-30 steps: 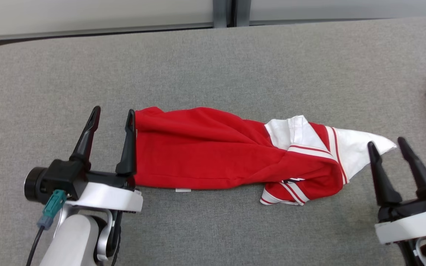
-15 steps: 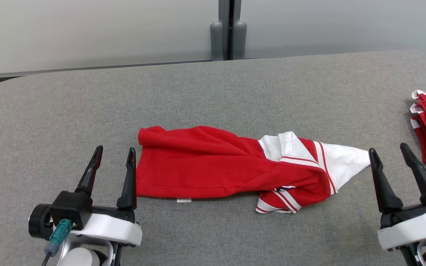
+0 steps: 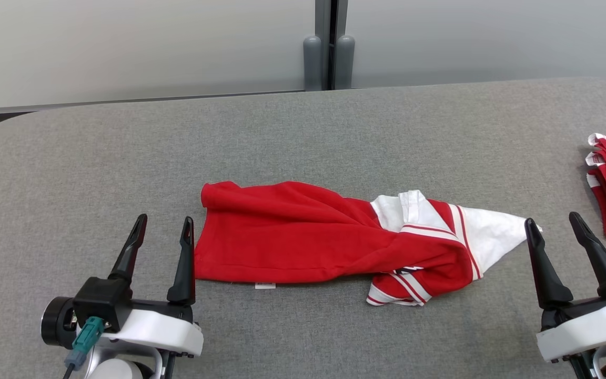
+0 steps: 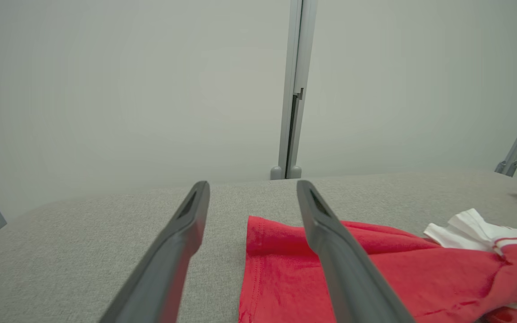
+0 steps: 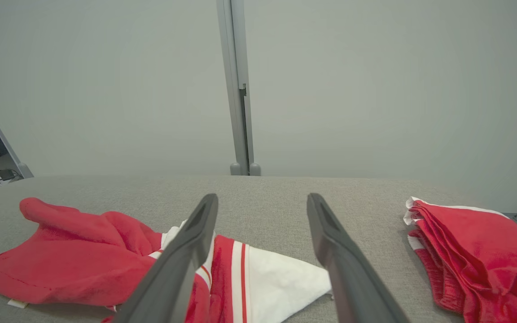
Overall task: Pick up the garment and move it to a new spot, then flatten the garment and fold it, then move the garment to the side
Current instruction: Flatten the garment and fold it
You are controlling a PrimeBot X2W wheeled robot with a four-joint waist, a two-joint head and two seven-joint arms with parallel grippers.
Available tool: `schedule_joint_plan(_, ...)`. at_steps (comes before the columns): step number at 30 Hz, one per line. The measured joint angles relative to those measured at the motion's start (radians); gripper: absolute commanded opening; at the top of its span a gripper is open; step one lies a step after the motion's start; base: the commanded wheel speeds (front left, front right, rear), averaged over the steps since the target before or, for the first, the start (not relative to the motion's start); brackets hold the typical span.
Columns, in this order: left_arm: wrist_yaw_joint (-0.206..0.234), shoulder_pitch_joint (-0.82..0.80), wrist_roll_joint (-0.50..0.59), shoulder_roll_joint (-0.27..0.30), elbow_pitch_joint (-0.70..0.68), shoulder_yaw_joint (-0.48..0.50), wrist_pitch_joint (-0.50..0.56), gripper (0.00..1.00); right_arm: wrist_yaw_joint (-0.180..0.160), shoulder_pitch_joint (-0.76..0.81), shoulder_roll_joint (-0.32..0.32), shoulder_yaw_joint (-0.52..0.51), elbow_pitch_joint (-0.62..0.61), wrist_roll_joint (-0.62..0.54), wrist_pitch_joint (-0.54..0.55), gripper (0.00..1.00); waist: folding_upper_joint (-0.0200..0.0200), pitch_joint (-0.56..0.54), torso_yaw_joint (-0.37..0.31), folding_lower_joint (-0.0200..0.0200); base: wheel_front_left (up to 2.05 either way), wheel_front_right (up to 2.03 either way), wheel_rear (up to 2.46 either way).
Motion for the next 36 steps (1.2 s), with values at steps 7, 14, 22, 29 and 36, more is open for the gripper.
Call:
schedule_joint_plan(7, -0.004, -0.008, -0.002, -0.007, 0.0, -0.02, 0.004, 1.0, 0.0, -0.006, -0.002, -0.016, 0.021, 0.016, 0.01, 1.0, 0.0, 0.005, 0.032, 0.0, 0.0, 0.0, 0.0)
schedule_joint_plan(14, -0.015, -0.046, -0.002, -0.043, 0.015, -0.052, -0.015, 1.0, 0.0, -0.144, -0.084, 0.072, 0.148, 0.073, 0.05, 1.0, 0.0, 0.042, 0.115, 0.0, 0.0, 0.0, 0.0)
schedule_joint_plan(22, -0.04, -0.095, -0.011, -0.083, 0.075, -0.072, -0.044, 1.0, 0.0, -0.31, -0.174, 0.237, 0.369, 0.166, 0.143, 1.0, 0.0, 0.108, 0.215, 0.0, 0.0, 0.0, 0.0)
schedule_joint_plan(29, -0.044, -0.119, -0.009, -0.095, 0.101, -0.059, -0.054, 1.0, 0.0, -0.357, -0.207, 0.302, 0.397, 0.234, 0.164, 0.0, 0.0, 0.148, 0.227, 0.0, 0.0, 0.0, 0.0)
schedule_joint_plan(36, -0.049, -0.133, 0.007, -0.089, 0.097, -0.036, -0.056, 1.0, 0.0, -0.302, -0.18, 0.209, 0.282, 0.266, 0.04, 0.0, 0.0, 0.151, 0.179, 0.0, 0.0, 0.0, 0.0)
